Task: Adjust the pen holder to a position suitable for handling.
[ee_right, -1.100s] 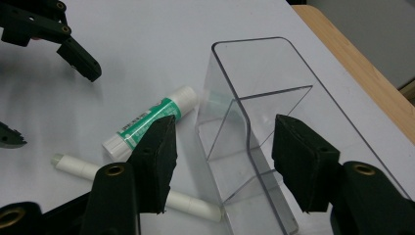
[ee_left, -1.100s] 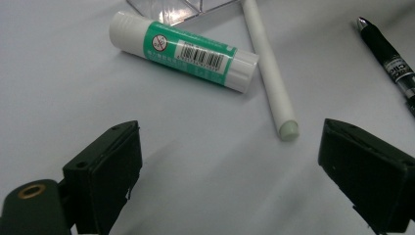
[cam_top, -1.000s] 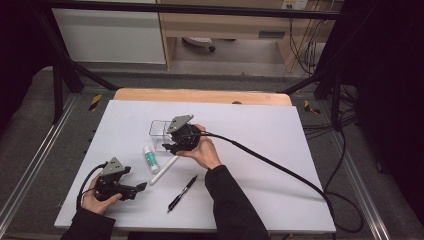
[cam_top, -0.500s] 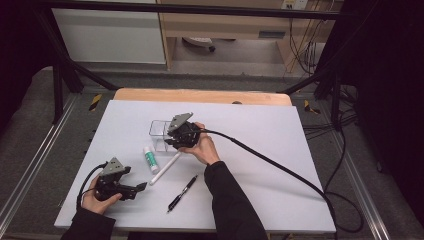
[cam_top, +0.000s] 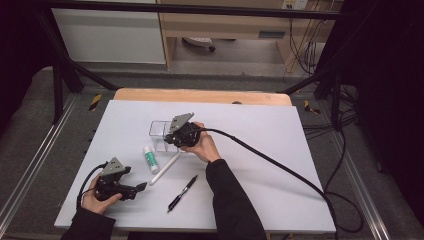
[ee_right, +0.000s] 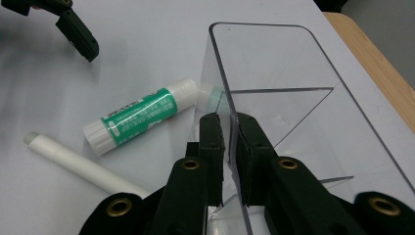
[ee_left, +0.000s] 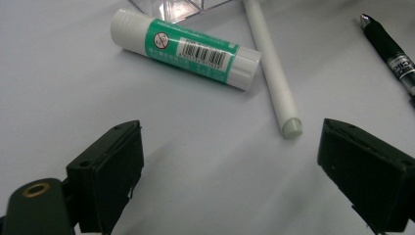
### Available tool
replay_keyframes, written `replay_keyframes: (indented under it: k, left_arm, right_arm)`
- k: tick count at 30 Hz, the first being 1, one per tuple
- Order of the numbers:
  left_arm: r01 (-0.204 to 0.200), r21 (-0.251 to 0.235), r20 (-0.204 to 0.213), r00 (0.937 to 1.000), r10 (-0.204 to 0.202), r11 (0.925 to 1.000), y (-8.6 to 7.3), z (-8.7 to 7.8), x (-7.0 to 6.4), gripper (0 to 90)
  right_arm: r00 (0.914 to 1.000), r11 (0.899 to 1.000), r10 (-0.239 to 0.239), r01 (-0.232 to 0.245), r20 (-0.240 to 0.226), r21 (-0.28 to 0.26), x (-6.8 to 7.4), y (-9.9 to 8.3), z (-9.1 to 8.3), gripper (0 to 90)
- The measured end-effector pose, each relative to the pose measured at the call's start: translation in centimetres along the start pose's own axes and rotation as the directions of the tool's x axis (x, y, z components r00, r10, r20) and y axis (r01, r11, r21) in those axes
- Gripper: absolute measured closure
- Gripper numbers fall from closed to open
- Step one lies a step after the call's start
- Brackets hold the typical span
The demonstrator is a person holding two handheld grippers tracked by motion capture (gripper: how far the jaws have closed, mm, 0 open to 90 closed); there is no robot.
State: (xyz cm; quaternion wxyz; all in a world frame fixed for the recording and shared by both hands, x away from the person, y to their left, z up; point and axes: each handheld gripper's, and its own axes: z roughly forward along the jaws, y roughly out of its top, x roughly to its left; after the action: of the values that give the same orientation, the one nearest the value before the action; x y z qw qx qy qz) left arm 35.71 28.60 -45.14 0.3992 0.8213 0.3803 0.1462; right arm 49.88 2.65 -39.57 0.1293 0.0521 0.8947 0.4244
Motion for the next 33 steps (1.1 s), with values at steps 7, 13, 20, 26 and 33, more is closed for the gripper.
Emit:
replay_keyframes:
  k: [7,13,20,26,33]
  left_arm:
    - [0.0,0.001,-0.001,1.0,0.0,1.0,0.0,0.0,0.0,10.0]
    - [-0.001,0.0,-0.001,1.0,0.001,1.0,0.0,0.0,0.0,10.1]
    - [0.0,-0.002,-0.002,1.0,0.0,1.0,0.0,0.0,0.0,10.2]
    - [-0.001,-0.002,-0.004,1.0,0.001,1.0,0.0,-0.1,0.1,10.1]
    - [-0.004,0.001,-0.006,1.0,0.004,1.0,0.0,-0.1,0.0,10.1]
  right_arm:
    - [0.9994,1.0,-0.023,0.024,-0.026,0.019,-0.1,0.0,-0.4,88.7]
    - [0.9973,0.997,-0.068,0.069,-0.026,0.043,0.0,0.2,-0.9,88.9]
    - [0.9946,0.994,-0.1,0.101,-0.029,0.037,-0.2,0.9,-2.4,89.0]
    - [0.9936,0.993,-0.102,0.104,-0.049,0.054,-0.5,0.9,-4.0,89.0]
    - [0.9947,0.996,-0.077,0.08,-0.069,0.047,-0.4,0.1,-5.9,89.0]
